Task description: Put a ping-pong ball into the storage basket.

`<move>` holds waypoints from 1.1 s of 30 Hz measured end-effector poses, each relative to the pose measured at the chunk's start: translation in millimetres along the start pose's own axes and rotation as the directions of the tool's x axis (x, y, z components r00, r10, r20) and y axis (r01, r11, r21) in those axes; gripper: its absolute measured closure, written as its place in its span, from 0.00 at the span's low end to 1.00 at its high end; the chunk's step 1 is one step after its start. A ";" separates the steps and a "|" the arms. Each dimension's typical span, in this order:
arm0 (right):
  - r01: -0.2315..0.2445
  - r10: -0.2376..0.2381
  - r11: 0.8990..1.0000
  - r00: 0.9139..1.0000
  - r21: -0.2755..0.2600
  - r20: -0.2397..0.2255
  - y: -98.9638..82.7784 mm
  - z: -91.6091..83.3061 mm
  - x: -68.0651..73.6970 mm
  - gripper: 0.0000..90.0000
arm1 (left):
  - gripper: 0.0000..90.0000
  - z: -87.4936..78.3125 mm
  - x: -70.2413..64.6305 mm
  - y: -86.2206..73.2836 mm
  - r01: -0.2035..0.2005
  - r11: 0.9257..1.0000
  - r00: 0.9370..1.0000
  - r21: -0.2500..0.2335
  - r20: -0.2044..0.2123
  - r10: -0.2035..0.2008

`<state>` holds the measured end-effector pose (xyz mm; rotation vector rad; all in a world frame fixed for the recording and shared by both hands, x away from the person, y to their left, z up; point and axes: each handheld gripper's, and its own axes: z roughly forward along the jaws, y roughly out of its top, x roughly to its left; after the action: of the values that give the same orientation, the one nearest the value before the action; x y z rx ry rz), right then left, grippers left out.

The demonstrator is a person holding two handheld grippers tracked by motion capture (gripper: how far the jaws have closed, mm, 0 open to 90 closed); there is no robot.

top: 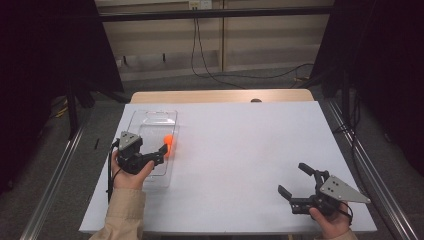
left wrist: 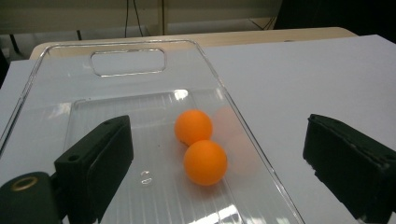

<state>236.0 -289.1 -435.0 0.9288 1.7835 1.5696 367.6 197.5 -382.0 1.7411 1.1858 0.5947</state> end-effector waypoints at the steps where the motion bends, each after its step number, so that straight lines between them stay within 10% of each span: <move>1: -0.001 0.001 1.000 1.000 -0.001 0.000 0.1 -0.1 0.0 0.02 | 0.09 -1.3 -0.1 -0.9 -0.002 1.000 1.000 -0.001 -0.001 0.002; 33: 0.000 0.000 1.000 1.000 -0.003 0.001 0.2 -0.4 -0.1 0.02 | 0.06 -17.6 -15.3 -26.0 -0.084 0.988 0.996 -0.132 0.028 0.089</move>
<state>235.8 -289.4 -434.8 0.9284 1.7797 1.5714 335.5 194.1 -395.2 1.6910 1.0287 0.6772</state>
